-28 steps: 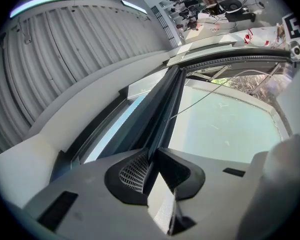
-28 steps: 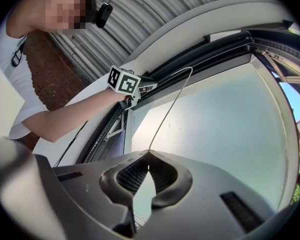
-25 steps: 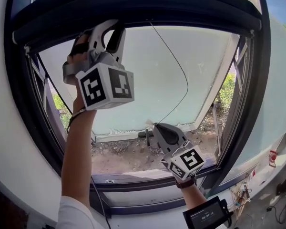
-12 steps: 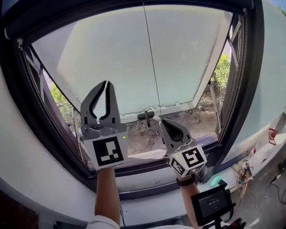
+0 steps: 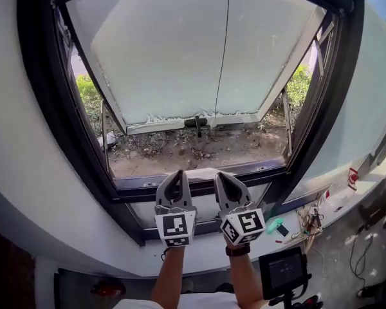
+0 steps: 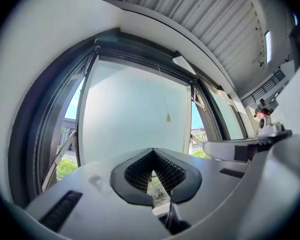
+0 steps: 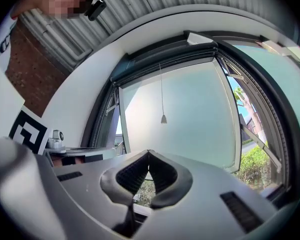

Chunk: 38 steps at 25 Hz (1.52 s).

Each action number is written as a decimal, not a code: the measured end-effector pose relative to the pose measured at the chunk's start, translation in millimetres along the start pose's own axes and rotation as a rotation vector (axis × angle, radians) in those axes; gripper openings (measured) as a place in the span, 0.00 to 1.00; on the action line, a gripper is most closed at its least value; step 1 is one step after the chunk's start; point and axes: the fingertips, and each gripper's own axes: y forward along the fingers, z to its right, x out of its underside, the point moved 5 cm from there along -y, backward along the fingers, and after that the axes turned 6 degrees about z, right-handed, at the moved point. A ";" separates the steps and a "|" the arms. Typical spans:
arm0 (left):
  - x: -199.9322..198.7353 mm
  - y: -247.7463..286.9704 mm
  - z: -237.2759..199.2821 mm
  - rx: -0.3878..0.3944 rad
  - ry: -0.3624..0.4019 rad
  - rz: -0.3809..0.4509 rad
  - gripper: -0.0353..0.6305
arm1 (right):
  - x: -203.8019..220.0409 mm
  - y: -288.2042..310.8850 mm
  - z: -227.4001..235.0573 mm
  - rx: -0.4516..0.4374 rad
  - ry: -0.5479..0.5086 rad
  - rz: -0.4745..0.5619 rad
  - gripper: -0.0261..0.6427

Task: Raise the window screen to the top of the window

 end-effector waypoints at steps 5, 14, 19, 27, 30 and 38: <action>0.9 -49.7 44.8 -0.021 0.046 -0.013 0.06 | -5.1 -52.6 -11.7 -0.059 -0.004 -0.034 0.04; 8.7 -154.1 183.1 -0.022 0.030 -0.191 0.06 | 14.4 -234.8 39.3 -0.006 0.088 -0.168 0.04; 4.1 -193.1 228.9 0.010 0.011 -0.245 0.06 | 14.4 -278.7 58.7 0.025 0.126 -0.238 0.04; -32.6 -197.0 209.7 -0.072 0.035 -0.194 0.06 | -32.2 -255.9 27.7 -0.061 0.048 -0.167 0.04; -33.8 -207.8 197.2 -0.087 0.033 -0.192 0.06 | -39.7 -250.4 16.6 -0.062 0.038 -0.138 0.04; -41.3 -232.6 149.6 -0.115 0.044 -0.193 0.06 | -29.7 -235.5 -49.4 -0.093 0.043 -0.147 0.04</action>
